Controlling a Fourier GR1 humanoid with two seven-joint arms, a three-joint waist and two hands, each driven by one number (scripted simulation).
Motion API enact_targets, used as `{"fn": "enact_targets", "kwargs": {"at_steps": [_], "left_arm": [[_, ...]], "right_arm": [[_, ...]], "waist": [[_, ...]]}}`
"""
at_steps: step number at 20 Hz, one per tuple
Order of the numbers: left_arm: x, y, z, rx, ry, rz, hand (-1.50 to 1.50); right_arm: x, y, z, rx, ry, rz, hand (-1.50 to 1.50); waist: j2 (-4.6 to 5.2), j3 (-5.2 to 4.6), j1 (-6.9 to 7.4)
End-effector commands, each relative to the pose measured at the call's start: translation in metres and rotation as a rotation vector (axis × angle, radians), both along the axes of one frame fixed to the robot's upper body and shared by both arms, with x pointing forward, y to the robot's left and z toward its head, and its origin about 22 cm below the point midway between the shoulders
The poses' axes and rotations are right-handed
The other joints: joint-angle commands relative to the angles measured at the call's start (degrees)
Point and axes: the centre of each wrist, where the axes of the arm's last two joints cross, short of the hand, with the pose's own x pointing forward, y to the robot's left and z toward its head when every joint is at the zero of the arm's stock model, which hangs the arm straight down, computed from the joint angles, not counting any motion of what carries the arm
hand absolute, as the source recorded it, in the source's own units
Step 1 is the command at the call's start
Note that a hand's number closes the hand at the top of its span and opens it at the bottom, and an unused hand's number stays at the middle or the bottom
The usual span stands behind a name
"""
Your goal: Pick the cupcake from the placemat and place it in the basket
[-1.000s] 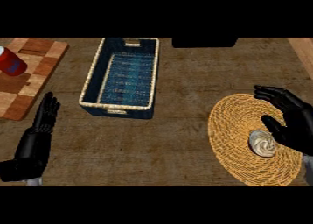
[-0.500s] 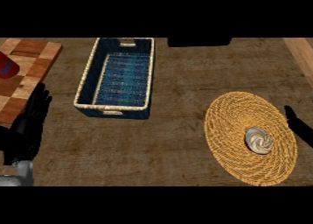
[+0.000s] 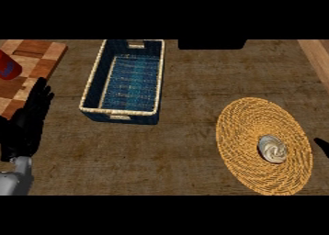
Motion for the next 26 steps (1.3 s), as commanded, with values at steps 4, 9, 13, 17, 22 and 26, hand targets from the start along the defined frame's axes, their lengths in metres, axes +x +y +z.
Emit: {"fn": "enact_targets", "kwargs": {"at_steps": [4,9,13,17,22,26], "left_arm": [[0.002,0.001,-0.001,0.009,0.01,-0.002,0.0],[0.004,0.006,0.0,0.001,0.018,0.022,0.0],[0.01,0.001,-0.001,-0.019,0.011,0.015,0.0],[0.018,-0.018,0.001,0.002,0.01,-0.013,0.0],[0.008,0.013,0.008,-0.004,0.013,-0.009,0.0],[0.016,-0.015,-0.003,-0.011,0.012,-0.014,0.0]], "right_arm": [[-0.028,0.002,0.026,0.101,0.542,0.114,-1.5],[-0.023,0.039,0.101,0.134,0.668,0.191,-1.5],[-0.031,0.064,0.137,0.184,0.66,0.17,-1.5],[-0.03,0.075,0.136,0.191,0.546,0.125,-1.5],[-0.035,0.065,0.101,0.211,0.489,0.124,-1.5],[-0.032,0.088,0.074,0.234,0.479,0.137,-1.5]], "waist": [[-0.06,-0.11,0.46],[-0.73,0.23,-0.64],[-0.45,0.62,-0.33],[-0.16,0.72,0.73],[-0.21,0.79,1.21],[-0.06,0.78,1.58]]}}
